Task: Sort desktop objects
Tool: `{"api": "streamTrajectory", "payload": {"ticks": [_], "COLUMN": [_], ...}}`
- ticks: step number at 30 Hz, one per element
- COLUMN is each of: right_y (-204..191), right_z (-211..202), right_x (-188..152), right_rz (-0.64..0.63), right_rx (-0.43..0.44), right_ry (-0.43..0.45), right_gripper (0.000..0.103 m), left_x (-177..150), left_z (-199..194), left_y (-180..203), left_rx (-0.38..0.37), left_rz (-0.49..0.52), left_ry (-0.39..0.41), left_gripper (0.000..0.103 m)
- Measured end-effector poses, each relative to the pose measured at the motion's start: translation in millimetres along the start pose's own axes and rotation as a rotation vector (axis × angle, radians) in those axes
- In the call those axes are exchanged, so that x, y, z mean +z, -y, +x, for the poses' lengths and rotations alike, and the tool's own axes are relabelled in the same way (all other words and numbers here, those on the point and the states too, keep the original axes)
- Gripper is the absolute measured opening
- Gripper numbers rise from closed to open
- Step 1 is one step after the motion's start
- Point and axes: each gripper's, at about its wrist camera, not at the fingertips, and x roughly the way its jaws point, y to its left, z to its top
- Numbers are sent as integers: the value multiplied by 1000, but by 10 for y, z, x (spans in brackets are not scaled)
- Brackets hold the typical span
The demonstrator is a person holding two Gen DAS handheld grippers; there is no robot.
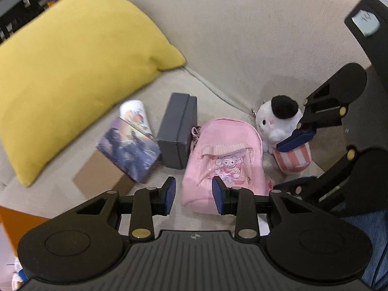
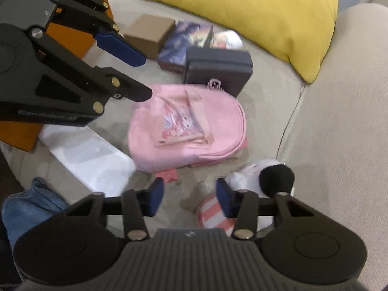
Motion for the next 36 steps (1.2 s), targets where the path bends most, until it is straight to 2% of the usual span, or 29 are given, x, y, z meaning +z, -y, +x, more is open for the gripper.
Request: {"api": "streamTrajectory", "payload": {"ticks": [2, 4, 10, 14, 17, 22, 28, 31, 36], "right_y": [-12, -21, 12, -28, -15, -89, -215, -227, -115], "right_z": [87, 171, 339, 327, 275, 264, 225, 230, 94], "right_x": [2, 12, 89, 82, 76, 137, 276, 347, 326], "right_rz": [-21, -38, -62, -93, -75, -88, -118, -123, -55], "right_rx": [-24, -48, -60, -79, -82, -103, -114, -131, -111], "right_ry": [-6, -2, 37, 43, 44, 51, 90, 98, 99], "right_gripper": [44, 42, 42, 42, 42, 42, 39, 39, 40], "left_x": [54, 101, 167, 124, 62, -54, -242, -335, -334], "left_z": [107, 191, 421, 352, 195, -86, -136, -113, -139], "left_y": [-7, -27, -80, -100, -97, -80, -184, -258, -386], "left_rx": [-11, -20, -38, -20, -11, 7, 39, 8, 30], "left_rz": [-2, -4, -37, -60, -68, -58, -99, -138, -155], "left_ry": [-23, -39, -79, -60, -37, -2, -64, -109, -102], "left_gripper": [40, 49, 48, 31, 25, 21, 16, 11, 11]}}
